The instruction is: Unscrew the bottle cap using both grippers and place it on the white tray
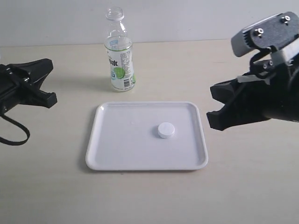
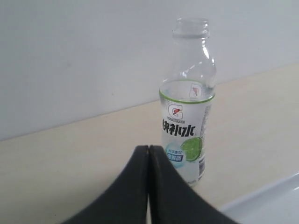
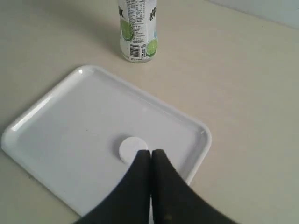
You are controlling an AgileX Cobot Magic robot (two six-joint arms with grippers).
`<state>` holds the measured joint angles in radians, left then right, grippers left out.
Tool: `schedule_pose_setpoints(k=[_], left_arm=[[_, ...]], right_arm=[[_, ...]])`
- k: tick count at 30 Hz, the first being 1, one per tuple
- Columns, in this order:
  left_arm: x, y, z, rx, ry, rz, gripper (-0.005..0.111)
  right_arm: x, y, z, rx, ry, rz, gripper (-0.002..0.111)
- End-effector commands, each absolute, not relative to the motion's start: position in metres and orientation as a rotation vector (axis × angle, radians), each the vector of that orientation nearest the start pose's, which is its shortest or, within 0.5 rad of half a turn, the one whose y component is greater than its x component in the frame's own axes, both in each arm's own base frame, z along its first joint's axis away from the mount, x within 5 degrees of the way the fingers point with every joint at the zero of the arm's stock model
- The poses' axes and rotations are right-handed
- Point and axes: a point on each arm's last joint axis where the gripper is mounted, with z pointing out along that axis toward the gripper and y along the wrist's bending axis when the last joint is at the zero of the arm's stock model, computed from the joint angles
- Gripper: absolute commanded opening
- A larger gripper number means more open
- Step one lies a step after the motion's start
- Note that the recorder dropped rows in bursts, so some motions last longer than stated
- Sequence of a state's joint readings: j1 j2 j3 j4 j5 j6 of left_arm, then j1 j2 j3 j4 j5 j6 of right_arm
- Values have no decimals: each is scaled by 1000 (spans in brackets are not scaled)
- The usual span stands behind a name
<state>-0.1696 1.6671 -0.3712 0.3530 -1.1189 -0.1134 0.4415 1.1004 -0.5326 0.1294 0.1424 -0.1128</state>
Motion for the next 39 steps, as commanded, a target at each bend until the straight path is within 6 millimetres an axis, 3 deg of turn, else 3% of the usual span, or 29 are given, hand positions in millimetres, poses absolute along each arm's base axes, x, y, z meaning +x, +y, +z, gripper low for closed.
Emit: schedule_pose_setpoints(k=[1,6,14,23,35,39], left_arm=[[225,-69,172,403,1566,-391,0],[191,-63,173,403,1579,-382,0],[143,-54,192,432,1434,-333,0],[126,-56,216,474,1263,-345,0],[122,-33,218,198,1411,-258,0],[116,-30,221,190,1413,-244,0]], right_arm=[[176,85,255,-424,2093,313,0],[170,83,264,-416,2050,322,0],[170,83,264,-416,2050,322,0],[170,83,264,-416,2050,322,0],[170,83,264,-416,2050,322,0],[171,83,264,-415,2046,322,0]])
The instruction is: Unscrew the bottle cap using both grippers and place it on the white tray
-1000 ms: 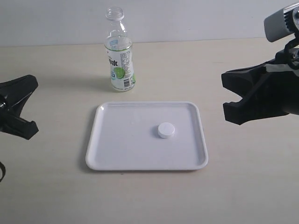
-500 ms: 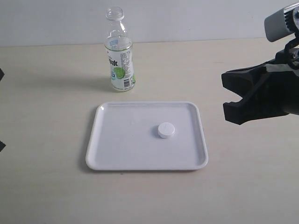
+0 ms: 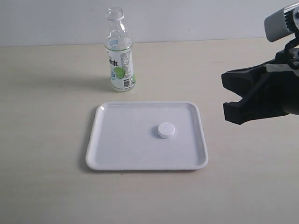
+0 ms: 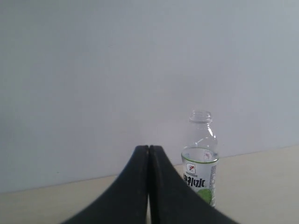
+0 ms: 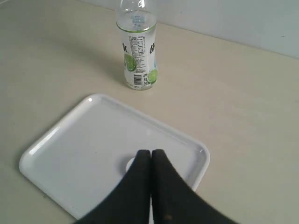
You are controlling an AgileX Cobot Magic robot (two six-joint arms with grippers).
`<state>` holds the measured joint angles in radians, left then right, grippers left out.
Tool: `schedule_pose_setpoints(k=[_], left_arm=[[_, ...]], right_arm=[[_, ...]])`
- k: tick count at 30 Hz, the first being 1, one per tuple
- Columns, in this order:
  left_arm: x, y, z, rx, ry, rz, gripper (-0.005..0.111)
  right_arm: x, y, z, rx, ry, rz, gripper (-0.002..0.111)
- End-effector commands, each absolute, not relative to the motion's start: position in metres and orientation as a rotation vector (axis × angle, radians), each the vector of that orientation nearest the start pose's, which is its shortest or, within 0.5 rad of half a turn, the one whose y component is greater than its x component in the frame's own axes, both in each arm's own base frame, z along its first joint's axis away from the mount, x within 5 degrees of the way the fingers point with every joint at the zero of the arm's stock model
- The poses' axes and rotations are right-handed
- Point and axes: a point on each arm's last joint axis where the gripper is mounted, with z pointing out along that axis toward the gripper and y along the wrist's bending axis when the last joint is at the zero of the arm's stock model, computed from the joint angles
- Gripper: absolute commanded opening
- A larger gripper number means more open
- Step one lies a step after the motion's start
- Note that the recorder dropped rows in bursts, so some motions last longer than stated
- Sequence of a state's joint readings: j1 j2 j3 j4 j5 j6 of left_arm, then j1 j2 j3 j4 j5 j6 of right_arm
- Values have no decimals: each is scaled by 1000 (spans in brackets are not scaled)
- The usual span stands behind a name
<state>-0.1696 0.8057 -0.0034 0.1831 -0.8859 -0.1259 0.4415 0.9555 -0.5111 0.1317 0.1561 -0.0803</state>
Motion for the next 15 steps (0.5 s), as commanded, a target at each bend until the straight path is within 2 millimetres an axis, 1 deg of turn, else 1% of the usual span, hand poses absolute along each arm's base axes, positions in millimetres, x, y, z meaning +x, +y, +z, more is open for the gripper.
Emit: schedule_pose_setpoints(k=[1,7,10,15], left_arm=[[114,-30,222,190,1408,-241,0],[101,-22,225,123,1411,-223,0],[95,-19,230,67,1376,-251,0],[90,-18,229,55,1390,-264,0]], right_arm=[[171,83,264,-415,2046,322,0],[171,83,264,-415,2046,322,0],[171,83,264,-415,2046,322,0],[171,83,264,-415,2046,322,0]])
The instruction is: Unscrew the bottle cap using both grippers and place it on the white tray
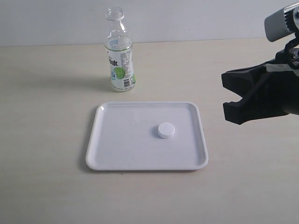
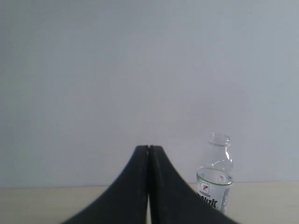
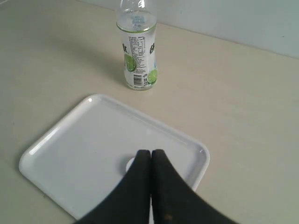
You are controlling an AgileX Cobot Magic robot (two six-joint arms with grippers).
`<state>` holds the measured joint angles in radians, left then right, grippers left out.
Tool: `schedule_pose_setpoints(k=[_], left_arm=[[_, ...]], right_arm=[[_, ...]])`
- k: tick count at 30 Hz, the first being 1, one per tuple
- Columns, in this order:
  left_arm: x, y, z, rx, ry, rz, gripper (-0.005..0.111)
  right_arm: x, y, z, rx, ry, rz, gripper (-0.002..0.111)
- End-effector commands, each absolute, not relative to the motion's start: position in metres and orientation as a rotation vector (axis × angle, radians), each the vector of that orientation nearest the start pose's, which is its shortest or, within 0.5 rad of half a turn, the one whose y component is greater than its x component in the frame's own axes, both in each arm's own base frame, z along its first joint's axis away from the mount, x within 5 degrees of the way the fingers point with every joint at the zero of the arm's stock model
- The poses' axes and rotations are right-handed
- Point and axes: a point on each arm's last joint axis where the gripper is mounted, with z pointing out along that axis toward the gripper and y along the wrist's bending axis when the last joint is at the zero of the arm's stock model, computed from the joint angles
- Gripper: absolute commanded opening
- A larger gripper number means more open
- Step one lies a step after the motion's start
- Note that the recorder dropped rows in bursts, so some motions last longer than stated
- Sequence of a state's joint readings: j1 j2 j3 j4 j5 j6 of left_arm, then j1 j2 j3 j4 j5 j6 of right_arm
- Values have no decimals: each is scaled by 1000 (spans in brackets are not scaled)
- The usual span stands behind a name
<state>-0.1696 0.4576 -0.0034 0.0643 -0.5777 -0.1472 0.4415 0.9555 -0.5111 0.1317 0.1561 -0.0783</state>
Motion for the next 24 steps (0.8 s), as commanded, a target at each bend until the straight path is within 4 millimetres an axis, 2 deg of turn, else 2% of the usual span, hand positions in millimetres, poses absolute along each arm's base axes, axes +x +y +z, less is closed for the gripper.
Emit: schedule_pose_setpoints(k=[1,24], left_arm=[[90,-18,229,55,1388,-264,0],[91,-18,227,77,1412,-232,0]], right_arm=[[171,83,264,-415,2046,322,0],[171,83,264,-415,2046,322,0]])
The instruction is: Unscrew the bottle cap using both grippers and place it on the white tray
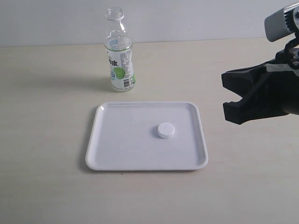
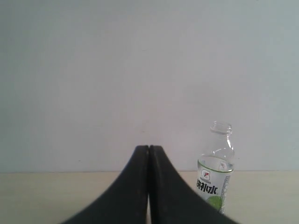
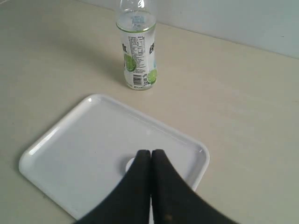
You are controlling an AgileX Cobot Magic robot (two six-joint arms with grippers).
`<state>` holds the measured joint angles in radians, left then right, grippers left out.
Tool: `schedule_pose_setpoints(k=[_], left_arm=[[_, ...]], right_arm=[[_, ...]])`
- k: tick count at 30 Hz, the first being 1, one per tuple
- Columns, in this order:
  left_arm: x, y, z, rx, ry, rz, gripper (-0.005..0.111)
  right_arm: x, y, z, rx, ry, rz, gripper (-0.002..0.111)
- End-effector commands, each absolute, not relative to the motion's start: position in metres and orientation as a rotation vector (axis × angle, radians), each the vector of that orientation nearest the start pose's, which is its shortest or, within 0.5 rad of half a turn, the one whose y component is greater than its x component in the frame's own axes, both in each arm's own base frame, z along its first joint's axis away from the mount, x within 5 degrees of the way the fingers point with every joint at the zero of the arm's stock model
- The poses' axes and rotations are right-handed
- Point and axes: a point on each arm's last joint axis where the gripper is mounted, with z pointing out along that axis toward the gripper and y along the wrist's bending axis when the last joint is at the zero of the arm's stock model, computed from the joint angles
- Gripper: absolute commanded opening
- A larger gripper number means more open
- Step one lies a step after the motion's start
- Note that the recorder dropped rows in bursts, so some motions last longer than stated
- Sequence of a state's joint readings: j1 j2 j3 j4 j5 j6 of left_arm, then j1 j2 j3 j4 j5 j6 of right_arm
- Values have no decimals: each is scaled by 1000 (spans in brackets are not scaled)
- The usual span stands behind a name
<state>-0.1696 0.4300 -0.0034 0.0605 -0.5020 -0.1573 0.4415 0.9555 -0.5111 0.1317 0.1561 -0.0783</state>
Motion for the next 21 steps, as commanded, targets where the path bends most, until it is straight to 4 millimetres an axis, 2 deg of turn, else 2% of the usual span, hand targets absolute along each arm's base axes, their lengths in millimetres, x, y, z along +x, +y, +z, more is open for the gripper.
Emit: schedule_pose_setpoints(k=[1,10,17,21], left_arm=[[91,-18,226,80,1420,-225,0],[74,-7,202,51,1663,-93,0],[56,-3,199,26,1640,-71,0],[56,-3,195,22,1689,-65,0]], right_arm=[[171,83,264,-415,2046,322,0],[171,83,264,-415,2046,322,0],[171,83,264,-415,2046,322,0],[171,83,264,-415,2046,322,0]])
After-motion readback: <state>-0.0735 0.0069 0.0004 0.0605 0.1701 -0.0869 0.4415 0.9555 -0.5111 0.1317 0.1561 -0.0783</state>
